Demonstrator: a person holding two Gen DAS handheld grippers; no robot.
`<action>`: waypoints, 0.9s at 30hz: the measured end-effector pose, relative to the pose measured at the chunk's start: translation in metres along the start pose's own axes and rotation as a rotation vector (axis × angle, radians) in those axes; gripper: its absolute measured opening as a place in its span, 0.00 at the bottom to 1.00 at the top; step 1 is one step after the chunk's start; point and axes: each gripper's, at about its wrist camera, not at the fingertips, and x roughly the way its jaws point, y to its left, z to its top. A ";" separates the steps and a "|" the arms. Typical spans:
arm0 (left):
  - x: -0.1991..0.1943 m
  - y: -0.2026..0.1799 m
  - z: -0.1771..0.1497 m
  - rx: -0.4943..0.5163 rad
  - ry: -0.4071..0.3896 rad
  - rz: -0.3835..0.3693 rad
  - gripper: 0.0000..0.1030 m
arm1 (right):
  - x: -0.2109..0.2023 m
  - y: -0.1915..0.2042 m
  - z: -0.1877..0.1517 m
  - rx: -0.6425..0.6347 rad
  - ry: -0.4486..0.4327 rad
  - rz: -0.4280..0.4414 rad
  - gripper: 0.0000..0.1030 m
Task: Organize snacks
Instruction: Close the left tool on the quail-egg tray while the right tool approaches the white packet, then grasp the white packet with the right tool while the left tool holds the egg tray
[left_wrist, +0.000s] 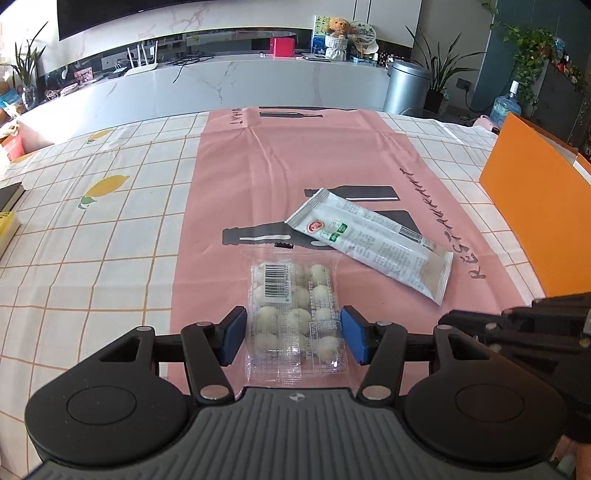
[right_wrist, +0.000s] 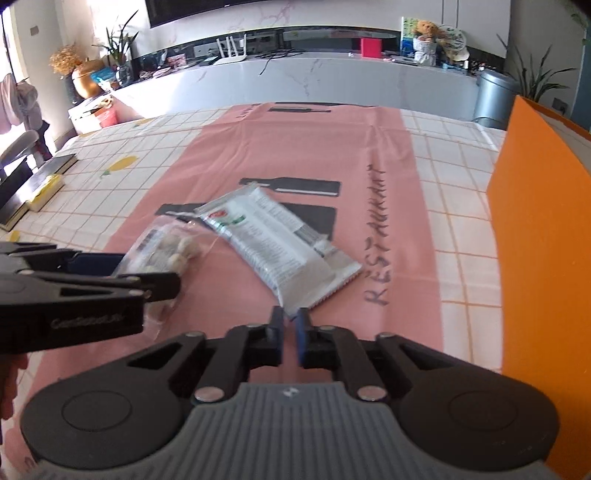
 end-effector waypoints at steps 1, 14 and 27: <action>-0.001 0.002 -0.001 -0.006 0.001 0.000 0.62 | -0.002 0.004 -0.002 -0.003 0.010 0.018 0.00; -0.002 0.017 0.000 -0.056 0.008 0.023 0.68 | 0.020 -0.011 0.036 -0.090 -0.071 -0.027 0.68; 0.002 0.018 0.002 -0.059 0.051 0.015 0.82 | 0.066 -0.001 0.055 -0.153 -0.089 0.044 0.82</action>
